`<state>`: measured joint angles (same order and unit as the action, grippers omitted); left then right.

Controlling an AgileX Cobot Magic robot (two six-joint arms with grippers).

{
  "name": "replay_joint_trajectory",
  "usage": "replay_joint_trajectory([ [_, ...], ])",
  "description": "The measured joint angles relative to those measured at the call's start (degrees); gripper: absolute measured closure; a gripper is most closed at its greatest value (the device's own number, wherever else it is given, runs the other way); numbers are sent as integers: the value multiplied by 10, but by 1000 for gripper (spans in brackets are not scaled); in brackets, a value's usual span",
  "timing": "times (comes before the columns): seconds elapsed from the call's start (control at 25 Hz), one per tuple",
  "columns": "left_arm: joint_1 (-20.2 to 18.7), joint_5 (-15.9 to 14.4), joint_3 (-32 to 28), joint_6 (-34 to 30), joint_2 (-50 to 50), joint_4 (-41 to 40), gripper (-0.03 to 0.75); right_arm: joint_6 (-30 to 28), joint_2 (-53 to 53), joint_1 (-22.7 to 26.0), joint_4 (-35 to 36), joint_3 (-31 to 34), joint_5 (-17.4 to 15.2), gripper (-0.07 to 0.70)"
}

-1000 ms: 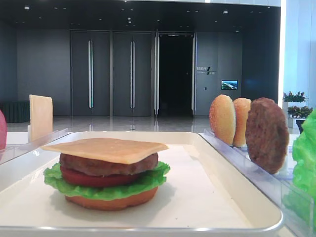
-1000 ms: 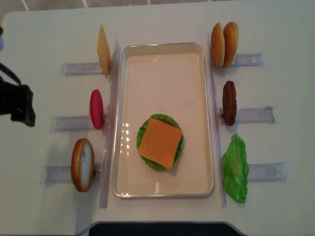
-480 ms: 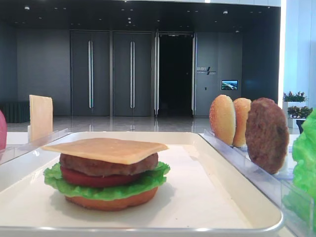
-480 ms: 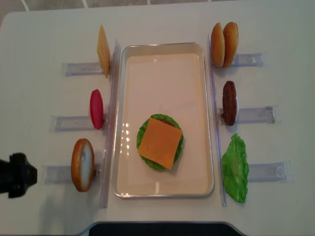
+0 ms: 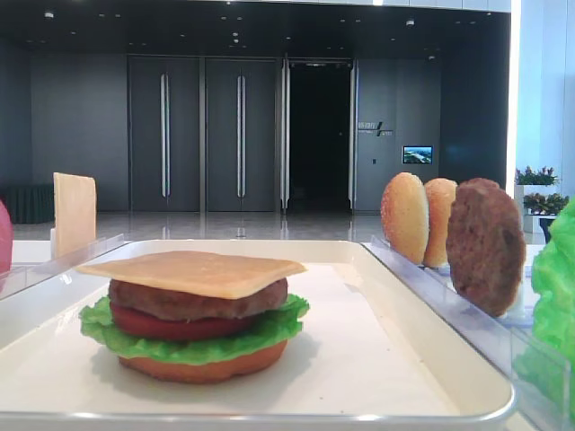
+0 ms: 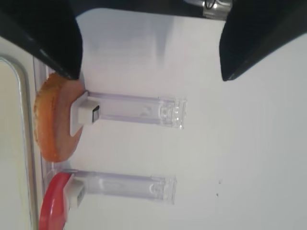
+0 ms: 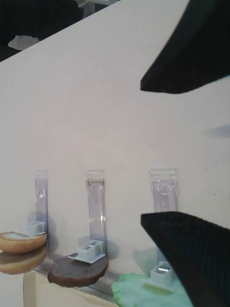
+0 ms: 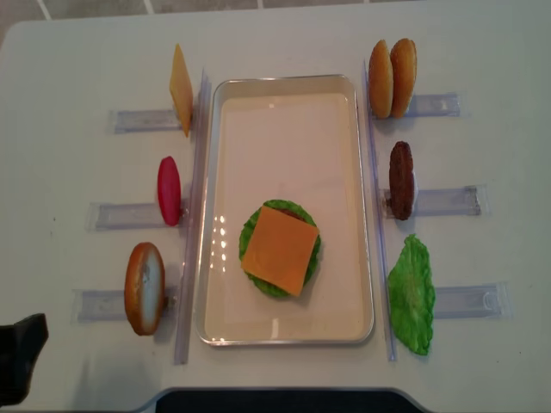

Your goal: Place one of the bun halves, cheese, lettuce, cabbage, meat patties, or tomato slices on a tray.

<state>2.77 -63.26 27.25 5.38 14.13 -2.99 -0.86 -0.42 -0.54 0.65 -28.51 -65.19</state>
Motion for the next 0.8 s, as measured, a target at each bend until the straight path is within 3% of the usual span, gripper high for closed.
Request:
replay_joint_trajectory([
  [0.32,0,-3,0,0,-145,0,24,0,0,0,0,0,0,111],
  [0.8,0,-3,0,0,-150,0,24,0,0,0,-2,0,0,111],
])
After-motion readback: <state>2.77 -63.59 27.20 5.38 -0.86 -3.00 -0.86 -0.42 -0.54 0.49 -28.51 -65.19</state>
